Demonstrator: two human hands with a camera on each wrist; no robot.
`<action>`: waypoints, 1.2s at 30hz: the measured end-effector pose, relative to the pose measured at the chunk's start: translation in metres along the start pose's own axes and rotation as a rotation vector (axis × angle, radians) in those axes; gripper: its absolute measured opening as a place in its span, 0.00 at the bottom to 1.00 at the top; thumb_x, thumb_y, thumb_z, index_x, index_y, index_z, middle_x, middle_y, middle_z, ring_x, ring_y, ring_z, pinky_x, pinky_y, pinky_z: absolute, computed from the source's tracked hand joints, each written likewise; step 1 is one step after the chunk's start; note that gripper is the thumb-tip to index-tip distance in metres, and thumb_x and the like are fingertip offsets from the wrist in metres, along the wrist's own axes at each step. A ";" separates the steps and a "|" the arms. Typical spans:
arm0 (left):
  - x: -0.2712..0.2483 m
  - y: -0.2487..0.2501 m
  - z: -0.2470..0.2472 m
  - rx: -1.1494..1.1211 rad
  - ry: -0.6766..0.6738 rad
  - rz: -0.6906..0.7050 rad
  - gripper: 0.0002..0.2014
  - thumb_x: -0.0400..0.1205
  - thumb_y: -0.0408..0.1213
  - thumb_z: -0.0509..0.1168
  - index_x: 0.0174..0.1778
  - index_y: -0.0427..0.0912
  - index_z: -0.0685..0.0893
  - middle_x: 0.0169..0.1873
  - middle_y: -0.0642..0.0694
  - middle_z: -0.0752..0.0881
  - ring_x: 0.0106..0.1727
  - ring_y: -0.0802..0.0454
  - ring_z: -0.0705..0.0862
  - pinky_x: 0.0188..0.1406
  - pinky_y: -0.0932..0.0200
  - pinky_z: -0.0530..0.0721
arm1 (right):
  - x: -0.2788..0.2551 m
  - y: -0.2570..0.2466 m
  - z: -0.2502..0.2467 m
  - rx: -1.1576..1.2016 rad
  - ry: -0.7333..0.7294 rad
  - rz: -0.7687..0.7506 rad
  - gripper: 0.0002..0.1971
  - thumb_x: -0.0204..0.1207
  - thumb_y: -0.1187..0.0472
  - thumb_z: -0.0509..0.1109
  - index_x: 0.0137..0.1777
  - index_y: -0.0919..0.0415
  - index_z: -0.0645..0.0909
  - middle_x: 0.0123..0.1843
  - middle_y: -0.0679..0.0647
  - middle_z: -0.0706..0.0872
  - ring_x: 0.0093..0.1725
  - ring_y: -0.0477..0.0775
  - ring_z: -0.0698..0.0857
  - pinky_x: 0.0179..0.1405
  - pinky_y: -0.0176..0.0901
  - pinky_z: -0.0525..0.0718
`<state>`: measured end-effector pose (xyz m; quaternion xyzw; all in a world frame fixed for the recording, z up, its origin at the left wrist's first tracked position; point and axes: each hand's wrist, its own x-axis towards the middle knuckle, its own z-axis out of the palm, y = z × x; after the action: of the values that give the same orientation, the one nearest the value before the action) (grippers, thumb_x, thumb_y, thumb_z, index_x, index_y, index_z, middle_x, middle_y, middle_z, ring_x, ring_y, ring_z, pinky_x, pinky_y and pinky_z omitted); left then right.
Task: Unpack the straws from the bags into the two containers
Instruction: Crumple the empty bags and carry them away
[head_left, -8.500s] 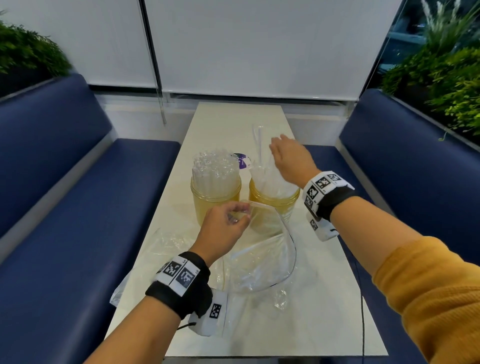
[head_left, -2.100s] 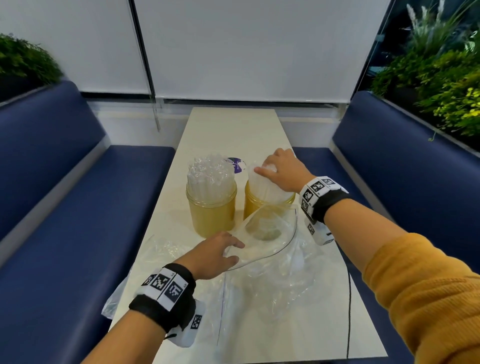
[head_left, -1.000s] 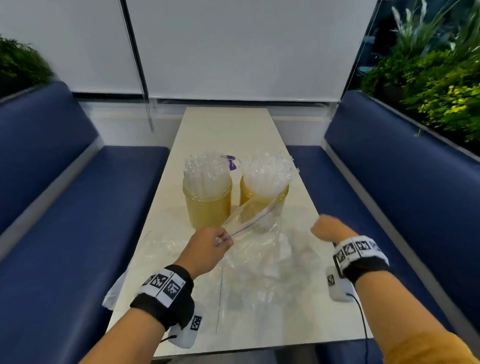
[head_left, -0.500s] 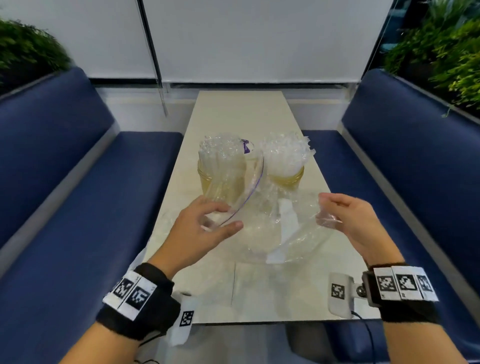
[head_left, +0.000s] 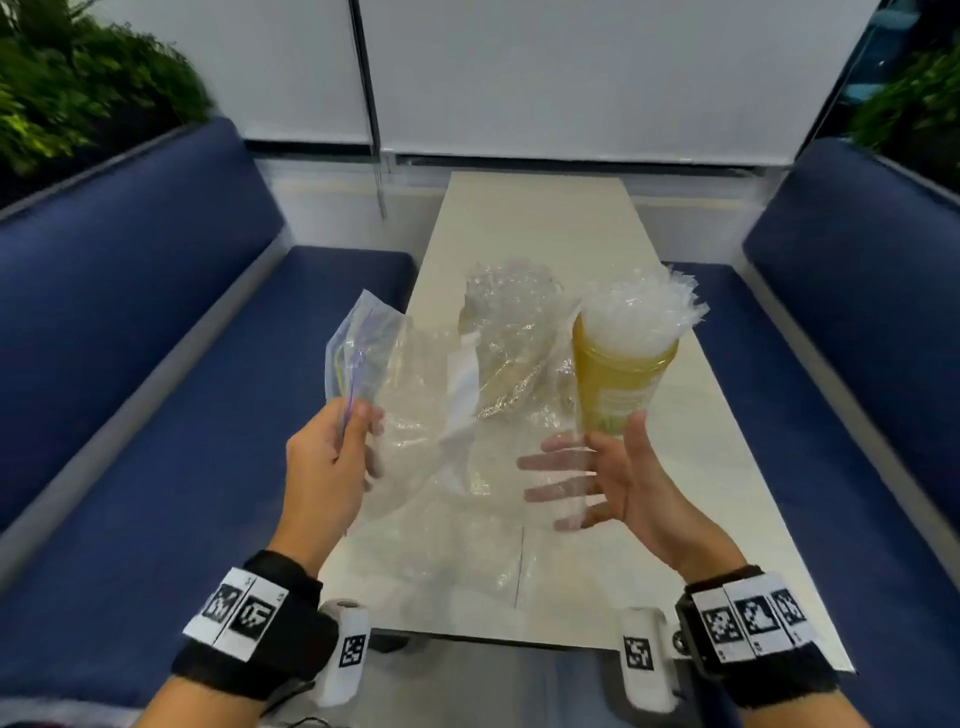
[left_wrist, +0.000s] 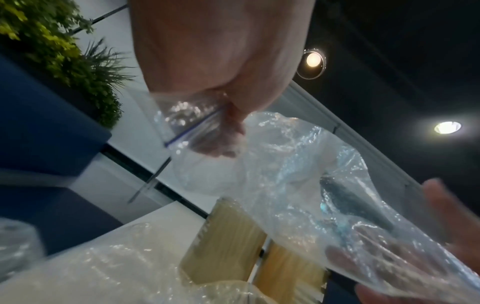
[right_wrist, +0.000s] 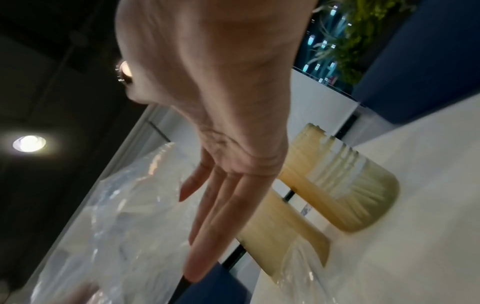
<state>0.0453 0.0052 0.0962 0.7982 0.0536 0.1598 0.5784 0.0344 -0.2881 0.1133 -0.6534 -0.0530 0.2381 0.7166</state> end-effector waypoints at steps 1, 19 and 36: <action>0.000 -0.003 -0.003 -0.001 0.010 -0.006 0.17 0.91 0.41 0.58 0.37 0.44 0.81 0.22 0.49 0.82 0.23 0.53 0.79 0.23 0.60 0.80 | 0.000 0.000 0.004 -0.065 0.016 -0.014 0.50 0.64 0.20 0.65 0.67 0.67 0.76 0.64 0.59 0.90 0.58 0.68 0.91 0.46 0.60 0.89; 0.035 -0.081 -0.020 0.301 -0.134 -0.111 0.08 0.89 0.51 0.58 0.51 0.50 0.75 0.29 0.48 0.88 0.36 0.46 0.85 0.42 0.46 0.83 | 0.010 0.057 0.006 -0.511 0.439 0.192 0.20 0.67 0.48 0.84 0.36 0.62 0.80 0.28 0.55 0.87 0.28 0.50 0.84 0.42 0.60 0.90; 0.043 -0.143 -0.015 0.579 -0.443 -0.412 0.15 0.76 0.39 0.75 0.56 0.40 0.84 0.52 0.44 0.86 0.53 0.42 0.85 0.49 0.54 0.83 | 0.098 0.108 0.000 -0.133 0.289 0.492 0.21 0.67 0.66 0.84 0.59 0.64 0.84 0.45 0.58 0.91 0.39 0.53 0.89 0.43 0.49 0.88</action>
<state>0.0949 0.0772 -0.0257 0.9156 0.1291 -0.1562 0.3474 0.0910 -0.2448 -0.0139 -0.7194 0.1941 0.3054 0.5929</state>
